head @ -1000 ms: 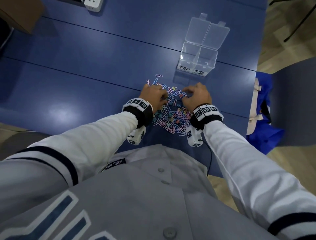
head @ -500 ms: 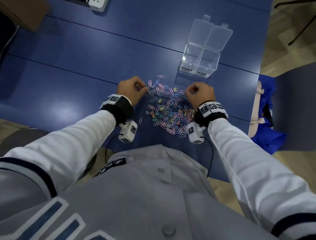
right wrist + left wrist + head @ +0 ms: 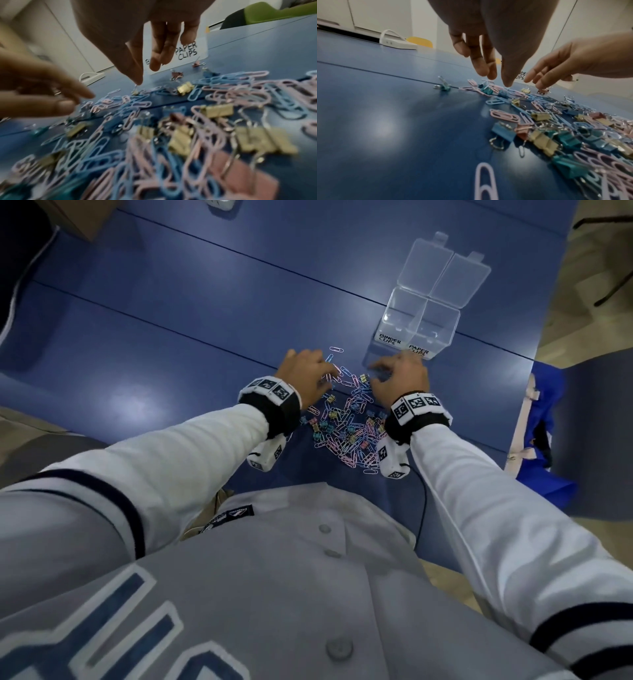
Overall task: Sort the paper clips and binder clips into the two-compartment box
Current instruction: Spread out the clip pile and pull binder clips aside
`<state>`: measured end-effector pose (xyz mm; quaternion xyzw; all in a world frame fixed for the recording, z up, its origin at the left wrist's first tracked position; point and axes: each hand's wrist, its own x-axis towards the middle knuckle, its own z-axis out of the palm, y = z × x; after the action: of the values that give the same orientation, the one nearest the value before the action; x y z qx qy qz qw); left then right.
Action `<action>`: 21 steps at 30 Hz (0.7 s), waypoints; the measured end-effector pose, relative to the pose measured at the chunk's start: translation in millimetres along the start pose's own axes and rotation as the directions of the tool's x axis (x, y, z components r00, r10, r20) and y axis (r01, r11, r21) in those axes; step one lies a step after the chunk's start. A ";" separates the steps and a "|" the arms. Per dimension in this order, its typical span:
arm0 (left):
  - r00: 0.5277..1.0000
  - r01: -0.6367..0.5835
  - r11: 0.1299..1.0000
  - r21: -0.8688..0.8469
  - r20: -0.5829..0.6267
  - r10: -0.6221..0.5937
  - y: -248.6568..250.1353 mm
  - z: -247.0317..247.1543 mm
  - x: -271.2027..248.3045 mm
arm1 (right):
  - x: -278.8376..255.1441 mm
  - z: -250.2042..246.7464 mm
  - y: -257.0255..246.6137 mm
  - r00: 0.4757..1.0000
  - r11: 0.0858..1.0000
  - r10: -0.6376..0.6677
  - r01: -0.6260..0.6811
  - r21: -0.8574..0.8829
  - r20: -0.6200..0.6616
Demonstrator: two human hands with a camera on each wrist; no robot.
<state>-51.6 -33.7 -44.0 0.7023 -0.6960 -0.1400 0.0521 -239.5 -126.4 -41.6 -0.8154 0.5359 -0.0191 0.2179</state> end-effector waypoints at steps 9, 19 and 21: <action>0.990 -0.029 0.999 0.039 0.137 0.023 8.4 0.1 14.4 | -0.3 11.2 0.7 0.998 0.987 -0.054 0.058 -0.149 0.030; 0.934 0.350 0.934 -0.068 -0.052 -0.353 -55.3 -8.7 -31.8 | 2.6 -2.9 32.9 0.991 0.995 0.096 -0.097 -0.006 -0.088; 0.922 0.374 0.923 -0.093 -0.072 -0.381 -56.8 -5.9 -33.5 | -0.3 -2.0 32.9 0.990 0.992 0.107 -0.112 -0.054 -0.093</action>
<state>4.9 0.3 -49.5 0.8263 -0.5386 -0.1430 0.0822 -268.6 -137.7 -52.1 -0.7891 0.5896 -0.0280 0.1701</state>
